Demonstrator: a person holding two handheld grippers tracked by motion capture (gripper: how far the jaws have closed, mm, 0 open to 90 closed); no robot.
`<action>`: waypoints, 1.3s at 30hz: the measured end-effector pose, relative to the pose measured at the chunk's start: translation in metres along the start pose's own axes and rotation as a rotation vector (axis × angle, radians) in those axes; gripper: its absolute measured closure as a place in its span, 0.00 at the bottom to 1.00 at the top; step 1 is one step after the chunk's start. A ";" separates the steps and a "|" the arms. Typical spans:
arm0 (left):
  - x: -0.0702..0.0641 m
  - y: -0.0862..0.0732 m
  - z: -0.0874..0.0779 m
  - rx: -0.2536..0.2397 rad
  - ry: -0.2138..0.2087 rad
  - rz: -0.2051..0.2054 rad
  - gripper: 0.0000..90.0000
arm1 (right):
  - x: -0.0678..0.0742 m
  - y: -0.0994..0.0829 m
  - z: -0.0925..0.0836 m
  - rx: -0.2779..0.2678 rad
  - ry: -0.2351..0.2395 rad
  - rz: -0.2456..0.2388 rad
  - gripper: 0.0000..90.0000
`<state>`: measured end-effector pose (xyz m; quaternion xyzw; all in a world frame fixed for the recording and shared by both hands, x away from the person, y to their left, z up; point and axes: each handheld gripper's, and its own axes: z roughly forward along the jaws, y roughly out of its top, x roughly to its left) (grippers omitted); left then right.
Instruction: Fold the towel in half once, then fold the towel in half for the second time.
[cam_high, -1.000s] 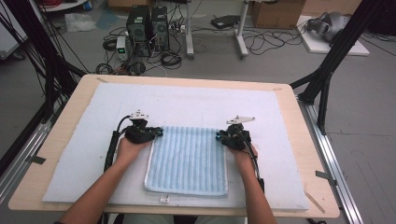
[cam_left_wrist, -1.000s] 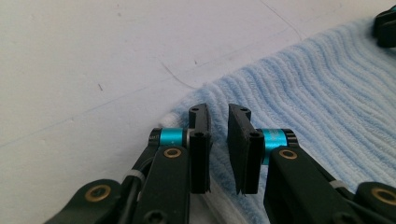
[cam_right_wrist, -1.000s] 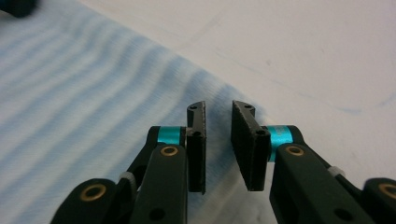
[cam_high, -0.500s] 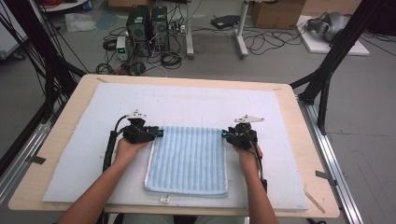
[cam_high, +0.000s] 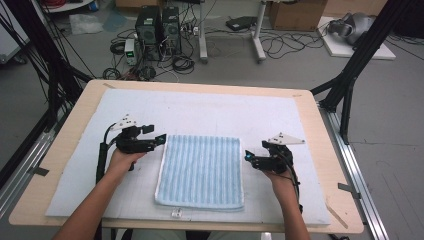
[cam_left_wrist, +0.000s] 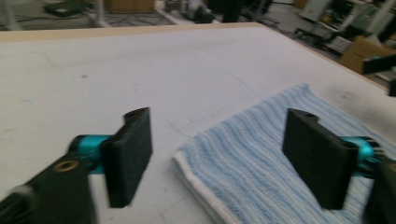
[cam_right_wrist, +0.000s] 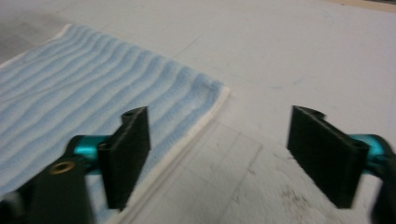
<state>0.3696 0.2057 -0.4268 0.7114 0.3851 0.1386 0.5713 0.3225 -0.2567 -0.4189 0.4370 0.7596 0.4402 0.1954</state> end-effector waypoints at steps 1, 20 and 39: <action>-0.001 -0.001 -0.003 -0.013 -0.012 0.014 0.20 | -0.001 -0.003 -0.002 -0.003 -0.011 -0.002 0.15; -0.004 -0.006 -0.016 -0.052 0.003 0.035 0.22 | -0.009 -0.009 -0.017 -0.073 -0.065 -0.045 0.12; -0.002 -0.013 -0.008 0.010 0.015 0.019 0.23 | -0.011 -0.009 -0.018 -0.063 -0.054 -0.038 0.12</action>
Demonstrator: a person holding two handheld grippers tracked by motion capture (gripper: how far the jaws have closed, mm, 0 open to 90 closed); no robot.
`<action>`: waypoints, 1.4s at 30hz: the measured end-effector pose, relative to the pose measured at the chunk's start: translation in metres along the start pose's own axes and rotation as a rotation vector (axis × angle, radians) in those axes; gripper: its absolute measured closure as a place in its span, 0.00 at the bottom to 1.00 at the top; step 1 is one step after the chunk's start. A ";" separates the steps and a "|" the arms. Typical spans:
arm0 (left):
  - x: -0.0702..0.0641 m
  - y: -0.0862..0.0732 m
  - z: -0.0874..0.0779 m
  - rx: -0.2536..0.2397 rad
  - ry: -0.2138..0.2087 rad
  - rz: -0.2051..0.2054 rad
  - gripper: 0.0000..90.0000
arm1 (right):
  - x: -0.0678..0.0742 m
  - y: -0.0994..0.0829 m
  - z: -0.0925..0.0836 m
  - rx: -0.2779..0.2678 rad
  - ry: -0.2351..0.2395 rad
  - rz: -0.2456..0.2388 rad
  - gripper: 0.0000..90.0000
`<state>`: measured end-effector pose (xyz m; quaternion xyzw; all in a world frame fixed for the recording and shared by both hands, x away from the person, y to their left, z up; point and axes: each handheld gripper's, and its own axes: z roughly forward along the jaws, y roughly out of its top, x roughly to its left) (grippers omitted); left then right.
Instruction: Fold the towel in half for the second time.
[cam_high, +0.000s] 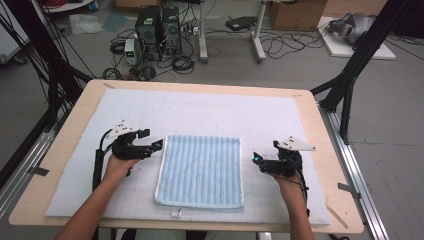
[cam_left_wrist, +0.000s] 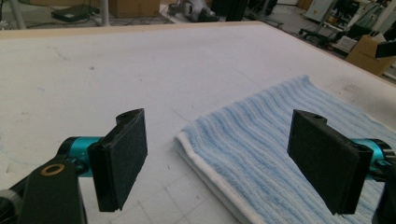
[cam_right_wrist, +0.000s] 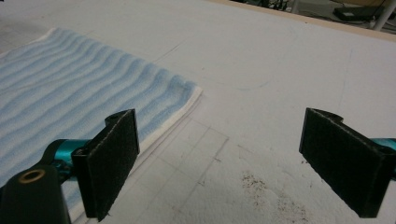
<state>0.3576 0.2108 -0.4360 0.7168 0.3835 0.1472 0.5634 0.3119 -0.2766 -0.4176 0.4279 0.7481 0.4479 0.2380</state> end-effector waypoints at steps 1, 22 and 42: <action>0.001 -0.001 0.000 0.004 0.002 -0.001 0.23 | 0.000 0.000 0.000 -0.001 0.002 0.000 0.12; 0.016 0.017 0.026 0.096 0.045 -0.040 0.32 | 0.000 -0.002 0.002 0.004 0.032 0.013 0.12; 0.018 0.014 0.069 0.239 0.102 0.065 0.50 | 0.001 -0.003 0.004 0.023 0.045 0.030 0.13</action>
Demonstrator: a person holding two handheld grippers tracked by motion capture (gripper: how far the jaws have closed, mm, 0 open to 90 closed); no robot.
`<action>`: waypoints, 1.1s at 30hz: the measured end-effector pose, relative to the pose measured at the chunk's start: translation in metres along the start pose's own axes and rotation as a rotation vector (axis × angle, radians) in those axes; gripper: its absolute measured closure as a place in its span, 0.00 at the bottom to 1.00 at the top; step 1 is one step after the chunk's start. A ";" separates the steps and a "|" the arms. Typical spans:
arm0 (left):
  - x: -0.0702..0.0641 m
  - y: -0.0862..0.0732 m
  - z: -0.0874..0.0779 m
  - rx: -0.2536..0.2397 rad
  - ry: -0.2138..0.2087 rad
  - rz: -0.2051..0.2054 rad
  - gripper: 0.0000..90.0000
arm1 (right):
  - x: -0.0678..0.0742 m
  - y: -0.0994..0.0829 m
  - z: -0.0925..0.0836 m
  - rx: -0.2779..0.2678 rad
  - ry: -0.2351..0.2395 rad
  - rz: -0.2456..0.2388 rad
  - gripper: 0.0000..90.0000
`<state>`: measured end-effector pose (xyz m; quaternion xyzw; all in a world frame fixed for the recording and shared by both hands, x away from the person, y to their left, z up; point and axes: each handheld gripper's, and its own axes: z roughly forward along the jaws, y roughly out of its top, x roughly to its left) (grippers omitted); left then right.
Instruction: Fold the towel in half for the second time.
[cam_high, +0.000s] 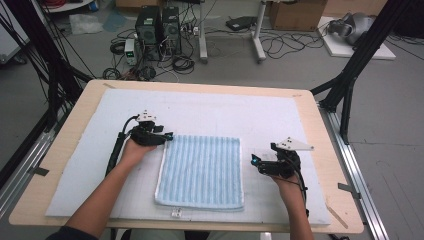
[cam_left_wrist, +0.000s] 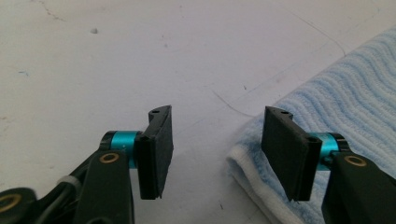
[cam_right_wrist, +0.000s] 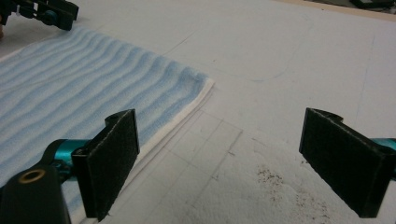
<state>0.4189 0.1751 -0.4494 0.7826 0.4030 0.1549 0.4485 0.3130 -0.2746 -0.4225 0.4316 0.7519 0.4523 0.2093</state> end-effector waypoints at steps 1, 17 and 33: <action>0.000 0.000 0.000 0.000 -0.002 0.008 0.50 | 0.000 0.000 0.000 0.000 -0.001 -0.001 0.12; -0.014 -0.002 0.004 0.073 -0.100 0.091 0.93 | 0.001 -0.001 0.002 0.017 0.000 -0.008 0.13; -0.010 -0.003 0.004 0.069 -0.114 -0.009 0.94 | 0.010 0.010 0.034 0.069 0.064 0.012 0.12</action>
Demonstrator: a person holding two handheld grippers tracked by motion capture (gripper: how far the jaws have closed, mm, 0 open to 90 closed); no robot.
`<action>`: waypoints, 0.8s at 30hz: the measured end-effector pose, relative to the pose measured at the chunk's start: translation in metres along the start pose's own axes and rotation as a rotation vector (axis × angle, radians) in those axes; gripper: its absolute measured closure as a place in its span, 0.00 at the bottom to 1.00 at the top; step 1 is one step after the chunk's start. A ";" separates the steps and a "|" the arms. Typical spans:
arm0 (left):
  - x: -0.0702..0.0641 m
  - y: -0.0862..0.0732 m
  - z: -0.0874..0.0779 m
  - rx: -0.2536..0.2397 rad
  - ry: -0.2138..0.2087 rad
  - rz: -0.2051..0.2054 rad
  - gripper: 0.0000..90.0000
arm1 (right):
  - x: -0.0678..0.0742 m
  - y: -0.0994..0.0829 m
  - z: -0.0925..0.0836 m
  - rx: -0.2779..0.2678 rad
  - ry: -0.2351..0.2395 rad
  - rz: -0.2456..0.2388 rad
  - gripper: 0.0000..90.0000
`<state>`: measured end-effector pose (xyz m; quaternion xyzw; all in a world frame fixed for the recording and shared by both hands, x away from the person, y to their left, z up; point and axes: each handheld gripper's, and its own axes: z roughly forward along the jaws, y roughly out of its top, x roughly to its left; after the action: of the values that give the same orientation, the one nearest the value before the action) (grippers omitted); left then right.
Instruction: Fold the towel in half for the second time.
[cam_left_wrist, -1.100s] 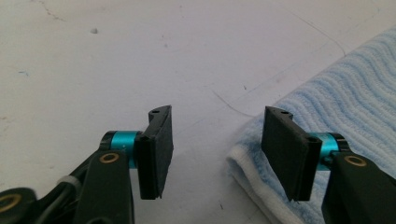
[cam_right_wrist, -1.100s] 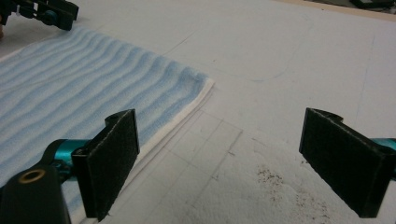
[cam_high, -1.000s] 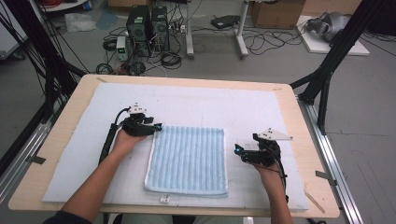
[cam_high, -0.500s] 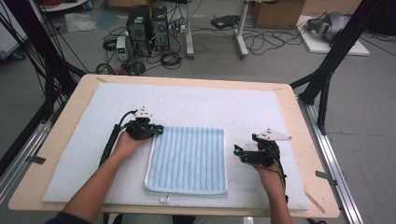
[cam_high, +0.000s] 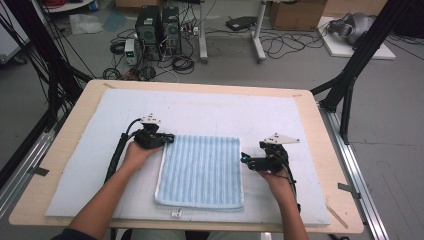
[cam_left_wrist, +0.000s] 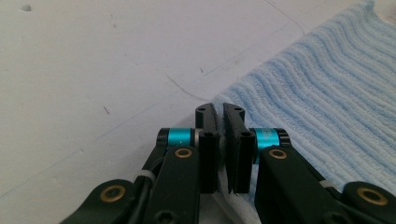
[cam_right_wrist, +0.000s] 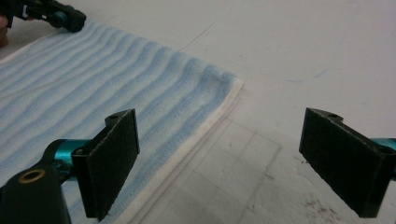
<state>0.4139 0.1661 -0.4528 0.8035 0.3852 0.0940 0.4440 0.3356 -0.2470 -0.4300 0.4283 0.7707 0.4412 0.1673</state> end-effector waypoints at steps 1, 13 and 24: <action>0.000 0.000 0.000 0.000 -0.002 -0.004 0.94 | 0.000 0.001 0.002 0.006 0.003 0.000 0.12; 0.001 -0.001 -0.001 -0.002 -0.003 -0.010 0.94 | -0.014 0.023 0.053 0.101 0.019 0.014 0.28; -0.001 -0.001 0.000 -0.001 0.003 -0.002 0.94 | 0.000 0.038 0.073 0.216 0.028 -0.134 0.88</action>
<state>0.4130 0.1661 -0.4529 0.8028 0.3866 0.0950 0.4438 0.4018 -0.1986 -0.4398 0.3850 0.8429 0.3494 0.1385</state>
